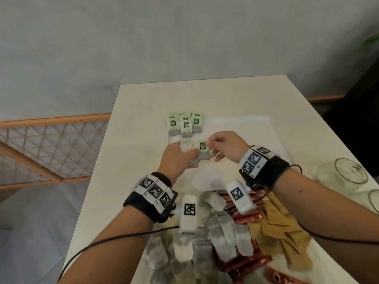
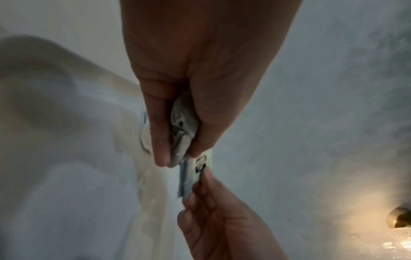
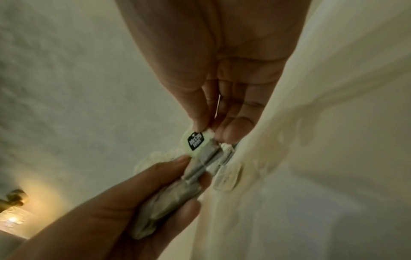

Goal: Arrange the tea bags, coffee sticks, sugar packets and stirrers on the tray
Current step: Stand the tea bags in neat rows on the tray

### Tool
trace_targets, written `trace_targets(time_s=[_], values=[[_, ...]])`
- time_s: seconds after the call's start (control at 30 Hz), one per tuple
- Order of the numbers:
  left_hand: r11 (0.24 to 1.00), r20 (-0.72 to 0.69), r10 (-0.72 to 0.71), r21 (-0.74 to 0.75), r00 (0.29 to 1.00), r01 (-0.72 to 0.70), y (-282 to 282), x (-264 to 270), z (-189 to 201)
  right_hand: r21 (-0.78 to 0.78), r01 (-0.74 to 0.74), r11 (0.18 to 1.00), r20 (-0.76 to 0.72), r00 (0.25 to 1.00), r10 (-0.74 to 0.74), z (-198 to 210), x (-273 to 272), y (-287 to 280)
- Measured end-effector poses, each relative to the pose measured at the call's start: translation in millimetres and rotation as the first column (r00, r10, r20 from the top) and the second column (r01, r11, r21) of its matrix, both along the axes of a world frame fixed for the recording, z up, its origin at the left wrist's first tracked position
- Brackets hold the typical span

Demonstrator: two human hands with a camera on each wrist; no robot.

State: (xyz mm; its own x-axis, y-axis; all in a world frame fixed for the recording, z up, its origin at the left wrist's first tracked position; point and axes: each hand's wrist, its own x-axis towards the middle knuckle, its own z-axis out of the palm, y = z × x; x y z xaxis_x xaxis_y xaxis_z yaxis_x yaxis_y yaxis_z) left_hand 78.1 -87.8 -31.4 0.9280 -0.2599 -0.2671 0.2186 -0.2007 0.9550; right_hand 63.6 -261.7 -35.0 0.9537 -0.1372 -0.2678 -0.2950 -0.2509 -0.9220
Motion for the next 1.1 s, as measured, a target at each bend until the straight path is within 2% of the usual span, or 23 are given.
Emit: trace_targets(time_s=[0.1,0.2,0.4,0.53,0.67,0.77,0.87,0.9,0.97,1.03,1.1], values=[[0.981,0.111,0.05,0.181,0.993,-0.07,11,27,-5,-0.042,0.01,0.999,-0.083,0.996,-0.013,-13,25,-8],[0.91,0.24,-0.01,0.404,0.971,-0.09,19,55,-9,-0.046,0.073,0.996,-0.127,0.989,-0.078,-24,50,-16],[0.829,0.166,-0.122,0.56,0.979,0.009,22,89,-16,-0.064,0.18,0.982,-0.017,0.983,-0.182,-31,89,-15],[0.712,0.13,-0.197,0.701,0.972,0.05,13,93,-19,-0.07,0.217,0.974,0.021,0.976,-0.216,-32,99,-13],[0.559,0.119,-0.258,0.828,0.959,0.048,4,87,-18,-0.097,0.229,0.969,0.032,0.973,-0.227,-35,97,-13],[0.514,0.115,-0.283,0.856,0.952,0.049,-1,83,-13,-0.156,0.261,0.953,0.082,0.965,-0.251,-36,90,-14],[0.543,0.091,-0.262,0.837,0.961,0.069,1,82,-11,-0.223,0.195,0.955,0.094,0.98,-0.178,-35,76,-16],[0.584,0.073,-0.244,0.807,0.967,0.087,2,82,-11,-0.214,0.148,0.965,0.083,0.988,-0.133,-34,69,-15],[0.719,0.023,-0.196,0.683,0.98,0.127,6,82,-12,-0.205,0.022,0.979,0.09,0.996,-0.003,-33,55,-15],[0.842,-0.058,-0.145,0.518,0.988,0.154,9,79,-10,-0.3,-0.128,0.945,0.132,0.976,0.174,-29,44,-17],[0.9,-0.124,-0.123,0.405,0.985,0.163,11,75,-5,-0.359,-0.238,0.902,0.149,0.94,0.307,-23,39,-18]])
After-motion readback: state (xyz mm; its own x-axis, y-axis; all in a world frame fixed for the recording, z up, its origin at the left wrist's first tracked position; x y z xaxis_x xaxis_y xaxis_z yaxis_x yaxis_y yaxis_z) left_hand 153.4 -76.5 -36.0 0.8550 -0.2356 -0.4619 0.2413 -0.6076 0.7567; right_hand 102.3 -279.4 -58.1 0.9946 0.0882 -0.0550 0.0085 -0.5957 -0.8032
